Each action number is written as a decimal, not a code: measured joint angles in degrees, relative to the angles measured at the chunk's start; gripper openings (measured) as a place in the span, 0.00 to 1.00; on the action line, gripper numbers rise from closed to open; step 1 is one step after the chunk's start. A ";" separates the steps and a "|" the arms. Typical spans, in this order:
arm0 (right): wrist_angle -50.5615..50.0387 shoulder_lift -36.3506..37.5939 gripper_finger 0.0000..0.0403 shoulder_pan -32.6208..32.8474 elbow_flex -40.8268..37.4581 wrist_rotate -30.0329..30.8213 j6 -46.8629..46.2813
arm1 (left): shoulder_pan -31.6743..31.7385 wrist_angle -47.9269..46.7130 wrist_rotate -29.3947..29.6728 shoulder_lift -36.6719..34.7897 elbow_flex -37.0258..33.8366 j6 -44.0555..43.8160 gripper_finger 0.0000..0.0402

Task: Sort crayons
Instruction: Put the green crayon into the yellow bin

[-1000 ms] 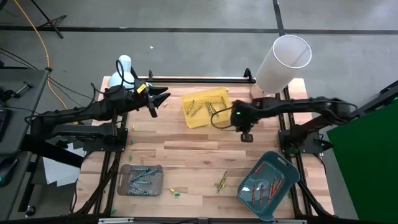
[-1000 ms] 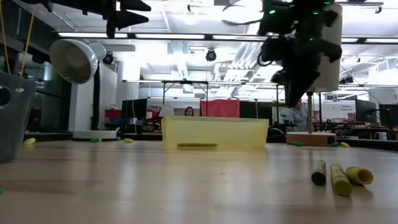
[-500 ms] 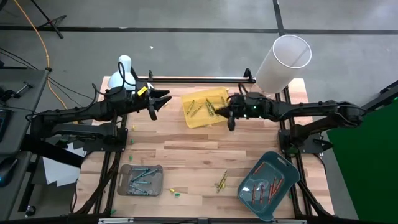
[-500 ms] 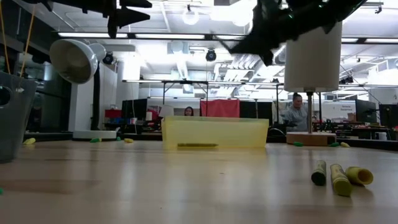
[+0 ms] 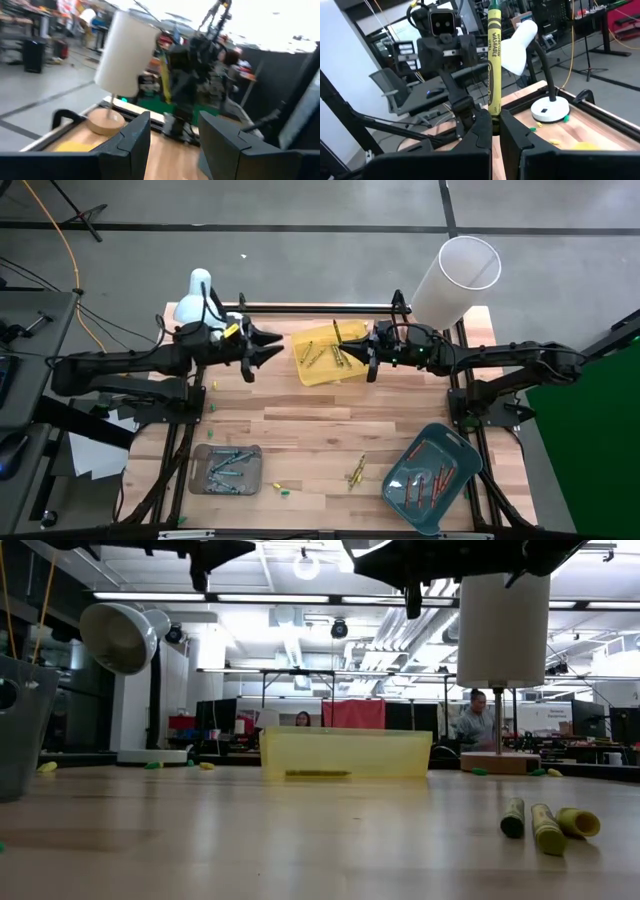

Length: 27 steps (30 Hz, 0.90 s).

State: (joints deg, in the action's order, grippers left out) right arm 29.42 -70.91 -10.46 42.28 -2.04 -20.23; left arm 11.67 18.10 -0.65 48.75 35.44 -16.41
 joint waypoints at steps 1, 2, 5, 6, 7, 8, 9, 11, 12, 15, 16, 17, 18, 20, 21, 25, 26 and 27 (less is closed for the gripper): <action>0.01 0.00 0.00 0.00 0.00 0.00 -0.40 | -0.01 -0.03 -0.71 0.56 0.00 -0.05 0.38; -0.05 0.00 0.00 0.00 0.00 -0.02 -0.53 | -0.01 0.01 -0.97 1.05 0.00 -0.47 0.38; -0.02 0.00 0.00 0.00 0.00 -0.04 -0.50 | -0.01 0.05 -1.07 2.58 0.00 -2.63 0.38; -0.04 0.00 0.00 0.00 0.00 -0.04 -0.51 | -0.01 -0.01 -1.09 3.01 0.00 -3.14 0.38; -0.04 0.00 0.00 0.00 0.00 -0.07 -0.48 | -0.01 0.10 -1.07 3.39 0.00 -3.55 0.38; -0.02 0.00 0.00 0.00 0.00 -0.07 -0.46 | -0.03 0.20 -1.10 3.70 0.00 -3.98 0.38; -0.03 0.00 0.00 0.00 0.00 -0.07 -0.46 | -0.05 0.22 -1.12 3.94 0.00 -4.26 0.38; -0.07 0.00 0.00 0.00 0.00 -0.07 -0.48 | -0.08 0.99 -1.19 4.36 0.00 -4.45 0.38; -0.08 0.00 0.00 0.00 0.00 -0.09 -0.45 | -0.08 1.75 -1.25 4.49 0.00 -4.47 0.38; -0.21 0.00 0.00 0.00 0.00 -0.09 -0.39 | -0.08 4.37 -1.26 4.86 0.00 -4.45 0.38; -0.23 0.00 0.00 0.00 0.00 -0.09 -0.37 | -0.08 5.13 -1.26 4.99 0.00 -4.45 0.38; -0.22 0.00 0.00 -0.01 0.00 -0.09 -0.38 | -0.08 5.93 -1.26 5.18 0.00 -4.45 0.38; -0.22 0.00 0.00 0.00 0.00 -0.09 -0.36 | -0.08 6.55 -1.26 5.36 0.00 -4.45 0.38; -0.21 0.00 0.00 -0.01 0.00 -0.09 -0.36 | -0.08 7.03 -1.26 6.10 0.00 -4.45 0.38; -0.21 0.00 0.00 -0.01 0.00 -0.10 -0.35 | -0.08 7.03 -1.22 6.56 0.00 -4.45 0.38; -0.19 0.00 0.00 0.00 0.00 -0.11 -0.37 | -0.12 8.37 -1.23 8.82 0.00 -4.49 0.38; -0.15 0.00 0.00 0.00 0.00 -0.11 -0.45 | -0.12 8.91 -1.44 9.52 0.00 -4.54 0.38; -0.09 0.00 0.00 0.00 0.00 -0.11 -0.46 | -0.12 9.67 -1.77 10.17 0.00 -4.54 0.38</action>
State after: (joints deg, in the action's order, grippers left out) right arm 29.34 -70.91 -10.46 42.28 -2.15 -20.69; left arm 11.55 27.77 -2.43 58.92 35.44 -20.95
